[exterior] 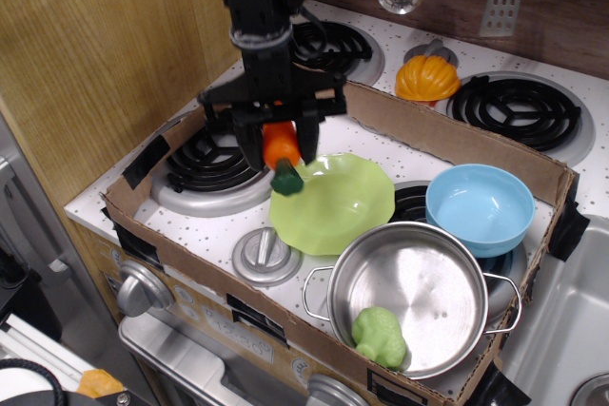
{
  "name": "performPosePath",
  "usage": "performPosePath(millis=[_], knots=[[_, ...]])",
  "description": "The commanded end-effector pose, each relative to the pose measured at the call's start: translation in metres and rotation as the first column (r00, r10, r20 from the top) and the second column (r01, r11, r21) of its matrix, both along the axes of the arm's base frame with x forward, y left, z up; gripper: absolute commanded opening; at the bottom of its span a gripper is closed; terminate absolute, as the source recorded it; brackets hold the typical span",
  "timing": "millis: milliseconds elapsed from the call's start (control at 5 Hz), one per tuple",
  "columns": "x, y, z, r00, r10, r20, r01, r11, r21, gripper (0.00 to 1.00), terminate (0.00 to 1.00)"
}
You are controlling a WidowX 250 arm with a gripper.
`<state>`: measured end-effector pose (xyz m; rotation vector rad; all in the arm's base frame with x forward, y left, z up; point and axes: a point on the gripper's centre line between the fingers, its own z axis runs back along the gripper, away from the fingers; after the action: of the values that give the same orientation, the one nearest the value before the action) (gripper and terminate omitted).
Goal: Put carrot on plate
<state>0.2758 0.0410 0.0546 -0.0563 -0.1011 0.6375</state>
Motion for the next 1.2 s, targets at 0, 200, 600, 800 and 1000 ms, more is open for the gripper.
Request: performPosePath(millis=[0, 200, 600, 800, 1000], knots=[[-0.007, -0.016, 0.000, 0.996, -0.084, 0.015, 0.085, 0.992, -0.096, 0.00, 0.00], [-0.008, -0.024, -0.008, 0.994, -0.111, 0.015, 0.112, 0.984, -0.142, 0.00, 0.00], [-0.008, -0.041, -0.025, 0.992, -0.124, 0.028, 0.127, 0.971, -0.200, 0.00, 0.00], [-0.005, -0.046, -0.029, 0.994, -0.098, 0.043, 0.105, 0.972, -0.210, 0.00, 0.00], [-0.004, -0.048, -0.022, 0.992, -0.119, 0.031, 0.123, 0.974, -0.191, 1.00, 0.00]])
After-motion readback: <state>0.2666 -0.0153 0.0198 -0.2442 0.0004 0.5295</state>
